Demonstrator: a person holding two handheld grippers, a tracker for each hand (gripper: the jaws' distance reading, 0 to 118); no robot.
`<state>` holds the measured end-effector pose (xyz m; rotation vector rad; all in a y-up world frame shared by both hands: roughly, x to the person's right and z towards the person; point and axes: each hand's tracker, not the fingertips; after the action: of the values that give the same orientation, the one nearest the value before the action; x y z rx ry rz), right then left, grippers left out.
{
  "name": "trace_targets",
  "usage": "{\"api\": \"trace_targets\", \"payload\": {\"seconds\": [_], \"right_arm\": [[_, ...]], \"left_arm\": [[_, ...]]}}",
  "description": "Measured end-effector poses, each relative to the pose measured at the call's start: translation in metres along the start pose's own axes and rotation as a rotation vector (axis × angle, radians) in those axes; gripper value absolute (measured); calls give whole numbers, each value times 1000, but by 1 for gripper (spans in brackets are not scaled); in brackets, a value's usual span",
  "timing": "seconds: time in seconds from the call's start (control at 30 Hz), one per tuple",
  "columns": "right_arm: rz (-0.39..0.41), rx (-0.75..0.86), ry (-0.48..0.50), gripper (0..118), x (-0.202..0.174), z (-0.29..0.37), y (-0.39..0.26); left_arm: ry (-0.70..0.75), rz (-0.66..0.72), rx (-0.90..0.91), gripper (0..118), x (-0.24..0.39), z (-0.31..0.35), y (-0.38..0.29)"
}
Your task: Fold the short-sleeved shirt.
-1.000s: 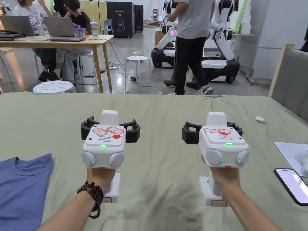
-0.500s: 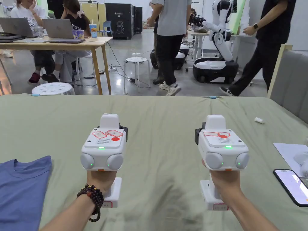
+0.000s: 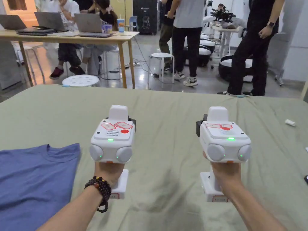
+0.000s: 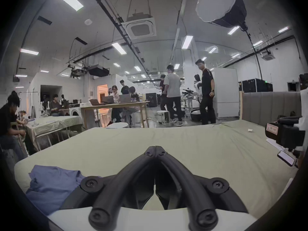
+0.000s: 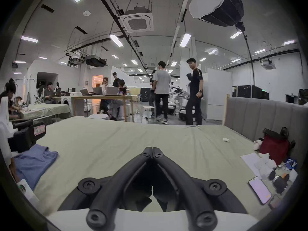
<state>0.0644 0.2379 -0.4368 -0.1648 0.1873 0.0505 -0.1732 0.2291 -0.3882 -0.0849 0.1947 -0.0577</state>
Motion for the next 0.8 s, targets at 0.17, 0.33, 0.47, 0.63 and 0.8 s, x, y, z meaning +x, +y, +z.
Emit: {"api": "trace_targets", "payload": {"seconds": [0.17,0.33,0.47,0.63,0.8], "right_arm": [[34,24,161,0,-87,-6,7],[56,22,332,0,-176,-4,6],[76,13,420,0,-223,8,2],[96,10,433,0,-236,8,-3],[72,-13,426,0,-228,4,-7]], "left_arm": [[159,2,-25,0,-88,19,-8],[306,-25,-44,0,-164,50,-13],[363,-32,-62,0,-203,62,-16],[355,-22,-92,0,-216,57,-18],[272,-38,-414,0,-212,20,-35]]}}
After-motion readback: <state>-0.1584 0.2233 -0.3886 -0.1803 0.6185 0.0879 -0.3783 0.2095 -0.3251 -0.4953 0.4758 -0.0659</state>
